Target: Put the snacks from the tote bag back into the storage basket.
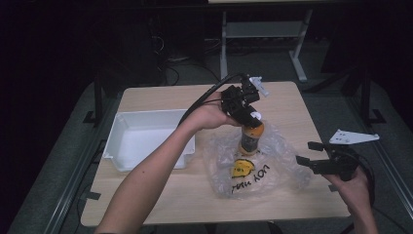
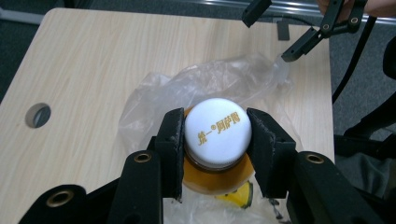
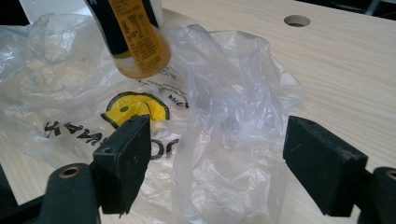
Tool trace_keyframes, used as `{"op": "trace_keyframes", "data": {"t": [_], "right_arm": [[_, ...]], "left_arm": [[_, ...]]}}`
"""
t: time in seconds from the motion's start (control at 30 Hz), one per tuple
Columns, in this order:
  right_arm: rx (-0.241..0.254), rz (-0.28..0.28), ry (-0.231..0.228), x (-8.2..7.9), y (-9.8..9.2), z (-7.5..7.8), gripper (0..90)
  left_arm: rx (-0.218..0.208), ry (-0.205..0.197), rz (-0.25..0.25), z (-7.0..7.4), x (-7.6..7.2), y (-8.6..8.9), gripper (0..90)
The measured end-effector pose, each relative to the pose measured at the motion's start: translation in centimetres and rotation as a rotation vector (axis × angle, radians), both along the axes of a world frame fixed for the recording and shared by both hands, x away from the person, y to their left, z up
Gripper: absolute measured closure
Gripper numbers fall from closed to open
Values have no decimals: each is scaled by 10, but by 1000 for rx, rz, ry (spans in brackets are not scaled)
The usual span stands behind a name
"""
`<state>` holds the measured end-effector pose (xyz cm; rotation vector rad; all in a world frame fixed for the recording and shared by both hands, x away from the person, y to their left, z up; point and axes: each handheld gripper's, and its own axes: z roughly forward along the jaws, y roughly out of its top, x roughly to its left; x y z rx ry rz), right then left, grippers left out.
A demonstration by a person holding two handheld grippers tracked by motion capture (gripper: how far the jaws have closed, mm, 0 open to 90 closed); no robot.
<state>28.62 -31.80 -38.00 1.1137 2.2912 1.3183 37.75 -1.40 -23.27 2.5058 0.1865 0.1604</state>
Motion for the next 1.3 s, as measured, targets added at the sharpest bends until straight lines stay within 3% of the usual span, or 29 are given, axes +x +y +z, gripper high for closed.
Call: {"op": "trace_keyframes", "data": {"t": [0.4, 0.5, 0.97, 1.3], "right_arm": [[6, -2, -1, 1, 0, 0, 223], [-17, -7, 3, 2, 2, -1, 216], [-36, -8, 2, 2, 6, -4, 210], [-35, -14, -3, 2, 6, -5, 209]], "left_arm": [[-3, -23, 22, 13, -2, 14, 591], [1, -22, 23, 17, -3, 19, 590], [8, -46, 39, 34, -6, 39, 591], [-12, -51, 50, 41, -4, 56, 591]]}}
